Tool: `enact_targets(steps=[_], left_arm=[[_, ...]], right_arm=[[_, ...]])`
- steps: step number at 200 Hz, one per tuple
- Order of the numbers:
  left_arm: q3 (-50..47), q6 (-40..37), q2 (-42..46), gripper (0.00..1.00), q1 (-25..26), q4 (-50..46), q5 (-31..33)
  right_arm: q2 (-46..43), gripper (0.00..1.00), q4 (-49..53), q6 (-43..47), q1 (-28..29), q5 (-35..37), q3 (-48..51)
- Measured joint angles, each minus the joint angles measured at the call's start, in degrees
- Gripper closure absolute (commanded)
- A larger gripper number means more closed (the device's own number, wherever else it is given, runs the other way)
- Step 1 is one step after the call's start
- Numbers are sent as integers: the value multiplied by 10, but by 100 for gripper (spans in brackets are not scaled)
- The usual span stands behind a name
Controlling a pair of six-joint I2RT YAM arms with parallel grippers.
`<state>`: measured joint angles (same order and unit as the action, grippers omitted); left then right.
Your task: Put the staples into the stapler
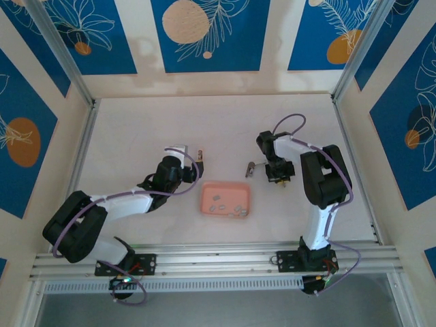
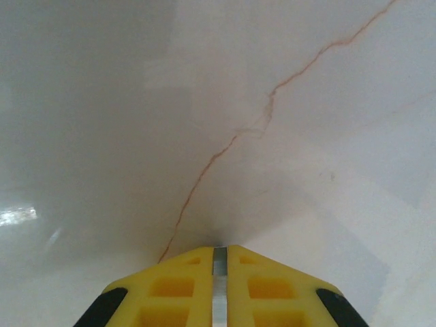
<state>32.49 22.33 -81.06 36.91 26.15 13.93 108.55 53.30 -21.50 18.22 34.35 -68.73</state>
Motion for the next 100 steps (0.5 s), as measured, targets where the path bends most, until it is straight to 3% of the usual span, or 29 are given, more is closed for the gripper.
enact_targets(steps=[49, 100], left_arm=[[0, 0, 0, 15, 1, 0, 0], [0, 0, 0, 15, 1, 0, 0]], right_arm=[[0, 86, -1, -1, 23, 8, 1], [4, 78, -4, -14, 60, 0, 1]])
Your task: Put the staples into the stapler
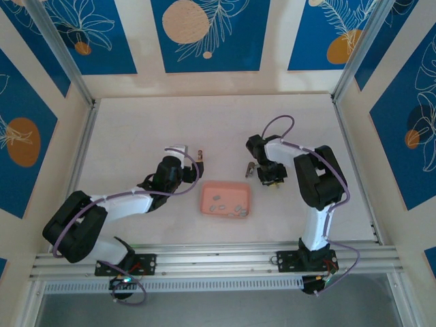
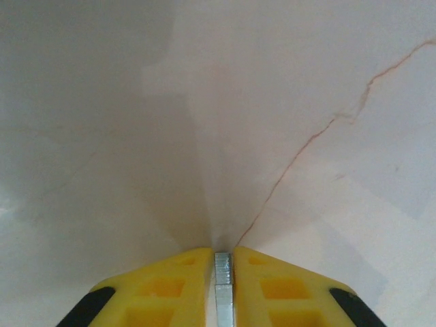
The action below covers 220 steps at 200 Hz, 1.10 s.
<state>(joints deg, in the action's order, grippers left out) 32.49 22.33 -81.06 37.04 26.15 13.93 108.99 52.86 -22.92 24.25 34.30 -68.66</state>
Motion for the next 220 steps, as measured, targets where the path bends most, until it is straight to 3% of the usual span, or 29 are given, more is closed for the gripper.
enact_targets(steps=[47, 106, 137, 182, 220], left_arm=[[0, 0, 0, 15, 0, 0, 0], [0, 0, 0, 15, 0, 0, -2], [0, 0, 0, 15, 0, 0, -5], [14, -14, -1, 16, 4, -20, -22], [121, -33, -44, 17, 15, -103, -64]], right_arm=[[0, 73, 3, -6, 17, -5, -5], [-14, 74, -13, -13, 25, -54, -6], [-46, 65, -26, -21, 18, -83, -6], [-124, 57, -61, -48, -49, -153, 10], [-170, 53, -113, -80, -136, -246, 62]])
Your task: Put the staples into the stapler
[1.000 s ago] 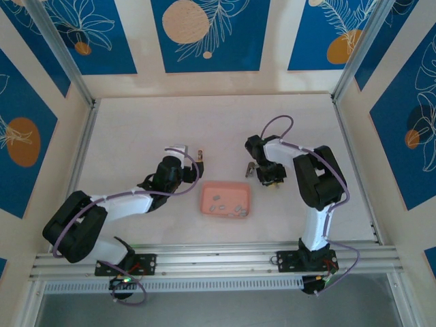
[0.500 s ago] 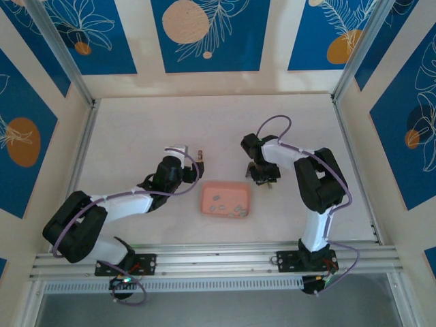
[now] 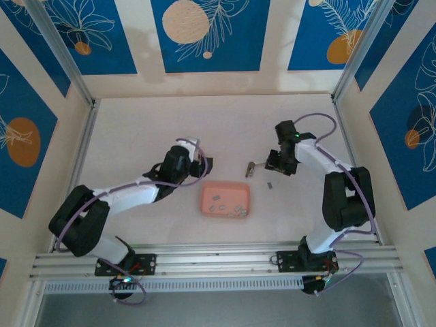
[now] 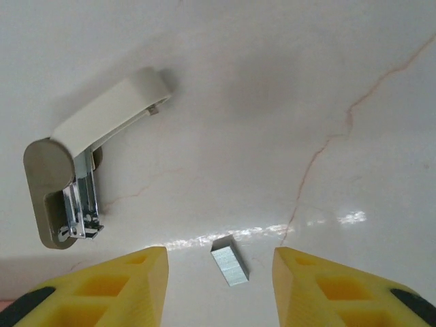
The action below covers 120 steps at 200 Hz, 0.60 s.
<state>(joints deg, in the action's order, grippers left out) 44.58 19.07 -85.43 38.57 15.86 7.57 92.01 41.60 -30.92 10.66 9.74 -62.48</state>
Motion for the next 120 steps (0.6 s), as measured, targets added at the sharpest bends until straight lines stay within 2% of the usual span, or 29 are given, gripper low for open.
enact_targets(steps=[52, 120], left_arm=[[192, -1, -123, 18, 48, -156, -48], [436, 21, -325, 23, 112, -335, -79]], right_arm=[[-77, 52, -64, -33, -84, -103, 76], [-163, 50, -109, -60, -130, -176, 142]])
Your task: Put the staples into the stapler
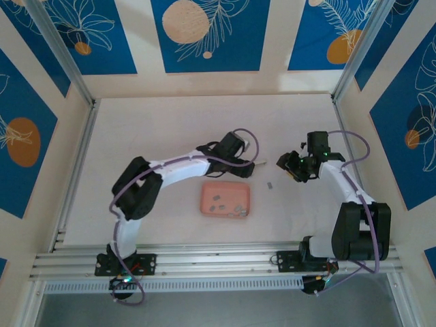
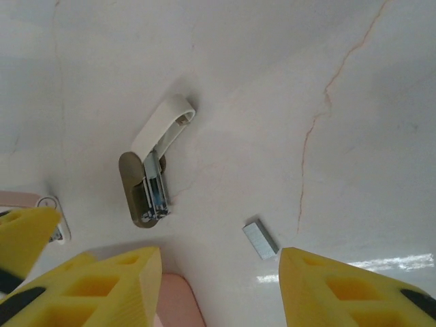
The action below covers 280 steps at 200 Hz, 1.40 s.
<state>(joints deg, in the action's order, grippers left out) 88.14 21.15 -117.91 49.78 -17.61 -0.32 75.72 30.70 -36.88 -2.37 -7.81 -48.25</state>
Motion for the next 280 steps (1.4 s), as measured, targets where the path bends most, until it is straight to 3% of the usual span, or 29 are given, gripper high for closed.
enact_targets(steps=[57, 131, 152, 223, 280], left_arm=[[139, 30, -100, 33, 17, -102, -1], [215, 52, -166, 47, 22, -173, 5], [223, 59, -169, 56, 23, -178, 9], [203, 68, -162, 87, 23, -161, 26], [12, 119, -63, 89, 9, 9, -28]], right_arm=[[-9, 49, -14, -8, -1, -40, 6], [-24, 49, -12, -7, -9, -57, 8], [-31, 49, -11, -5, -13, -58, 8], [-49, 49, -10, -1, -18, -65, 10], [-61, 43, -31, -2, -12, -79, 11]])
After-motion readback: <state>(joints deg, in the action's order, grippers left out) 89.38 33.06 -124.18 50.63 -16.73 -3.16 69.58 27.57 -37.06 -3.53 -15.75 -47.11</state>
